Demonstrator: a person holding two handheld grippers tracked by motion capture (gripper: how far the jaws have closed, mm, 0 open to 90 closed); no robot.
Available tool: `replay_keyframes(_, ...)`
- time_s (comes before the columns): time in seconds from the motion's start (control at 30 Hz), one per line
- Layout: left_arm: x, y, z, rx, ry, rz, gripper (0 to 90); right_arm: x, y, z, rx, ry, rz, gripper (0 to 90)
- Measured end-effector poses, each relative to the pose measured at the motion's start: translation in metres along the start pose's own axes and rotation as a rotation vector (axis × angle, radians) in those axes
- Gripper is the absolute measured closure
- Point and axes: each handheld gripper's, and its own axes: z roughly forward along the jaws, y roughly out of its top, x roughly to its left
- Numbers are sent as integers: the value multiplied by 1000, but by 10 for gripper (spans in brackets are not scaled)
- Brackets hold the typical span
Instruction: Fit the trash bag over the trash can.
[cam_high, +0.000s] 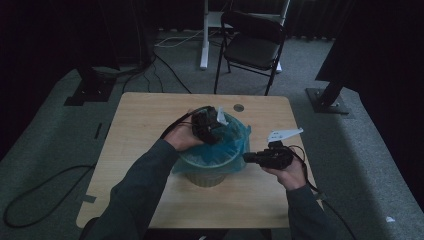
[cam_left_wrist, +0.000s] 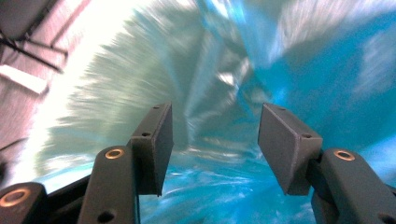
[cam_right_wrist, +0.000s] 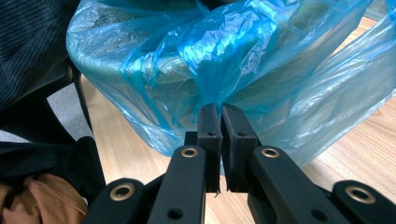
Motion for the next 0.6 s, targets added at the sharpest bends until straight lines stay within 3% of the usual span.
replay_keyframes(0.1, 8, -9, -23, -116, 29, -62, 462, 0, 0, 0, -1, 0, 1, 866)
replay_keyframes(0.2, 19, -25, -48, -243, 42, -168, 476, 0, 0, -1, -2, -2, 0, 866)
replay_keyframes(0.23, 22, -30, -55, -262, 61, -193, 477, 0, 0, -1, -3, -3, 1, 866)
replay_keyframes(0.3, 27, -41, -68, -293, 108, -228, 477, 0, 0, -1, -5, -4, 0, 866)
replay_keyframes(0.4, 34, -57, -82, -337, 143, -285, 478, 0, 0, 0, -4, -3, 1, 859)
replay_keyframes(0.6, 43, -84, -92, -347, 170, -363, 478, -1, 1, -2, -13, -4, -1, 752)
